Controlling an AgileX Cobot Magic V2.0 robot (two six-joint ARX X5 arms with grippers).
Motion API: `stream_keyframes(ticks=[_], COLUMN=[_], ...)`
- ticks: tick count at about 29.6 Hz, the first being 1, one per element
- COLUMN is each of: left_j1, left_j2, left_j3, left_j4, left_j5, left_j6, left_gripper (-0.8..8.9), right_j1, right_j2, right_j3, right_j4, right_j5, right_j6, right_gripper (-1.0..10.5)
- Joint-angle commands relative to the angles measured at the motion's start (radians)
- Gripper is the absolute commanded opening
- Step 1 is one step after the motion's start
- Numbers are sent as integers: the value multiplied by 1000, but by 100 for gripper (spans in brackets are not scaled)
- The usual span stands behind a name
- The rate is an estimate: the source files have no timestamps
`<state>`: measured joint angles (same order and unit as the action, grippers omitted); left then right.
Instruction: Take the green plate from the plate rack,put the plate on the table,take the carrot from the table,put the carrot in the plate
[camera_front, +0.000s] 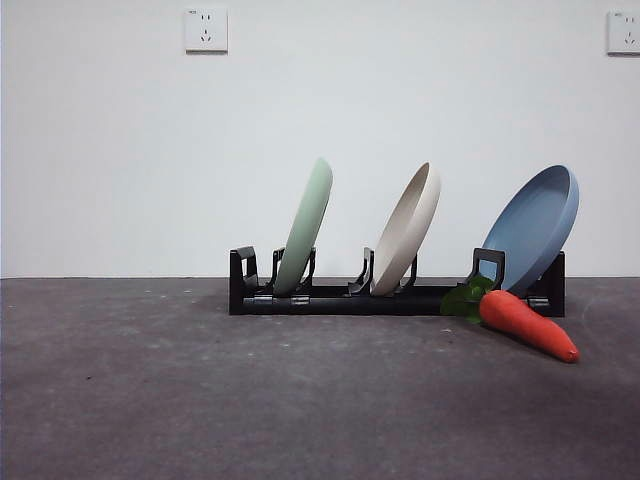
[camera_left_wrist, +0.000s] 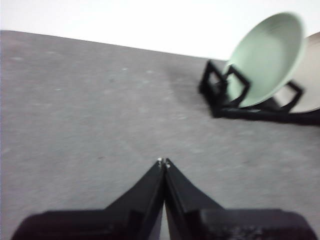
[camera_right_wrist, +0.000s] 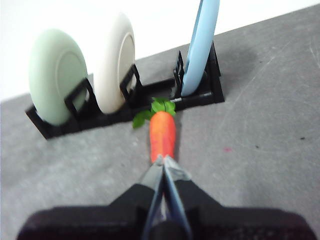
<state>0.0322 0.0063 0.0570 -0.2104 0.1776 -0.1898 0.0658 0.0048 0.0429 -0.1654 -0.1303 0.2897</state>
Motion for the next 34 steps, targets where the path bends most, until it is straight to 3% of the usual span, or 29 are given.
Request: stream_keyframes(ticks=[1, 7, 10, 19, 24, 29, 31, 32, 33, 34], left_j1=[2, 2, 2, 2, 2, 2, 2, 2, 2, 2], left_j2=[-2, 43, 95, 287, 379, 455, 479, 486, 491, 497], left_j3=[62, 226, 312, 531, 621, 708, 735, 742, 749, 756], left_j4=[-13, -112, -168, -345, -458, -598, -627, -630, -634, -639], left_j5=[24, 99, 163, 397, 502, 561, 558, 557, 557, 557], left_j6=[-55, -53, -49, 50, 129, 222, 224, 218, 213, 210], left_gripper=[-8, -8, -8, -8, -8, -8, 3, 28, 145, 342], right_j1=[1, 2, 2, 2, 3, 7, 7, 7, 7, 7], right_j2=[6, 90, 164, 450, 592, 671, 682, 683, 682, 682], right_j3=[56, 196, 296, 667, 860, 971, 978, 978, 978, 978], right_j4=[13, -50, -128, -500, -761, -892, -894, -896, -898, -898], right_j5=[-3, -100, -109, -261, -266, -265, -265, -264, -264, -263], right_j6=[46, 45, 16, -275, -399, -426, -426, -425, -420, -413], right_gripper=[-11, -12, -11, -11, -11, -8, 12, 78, 215, 390])
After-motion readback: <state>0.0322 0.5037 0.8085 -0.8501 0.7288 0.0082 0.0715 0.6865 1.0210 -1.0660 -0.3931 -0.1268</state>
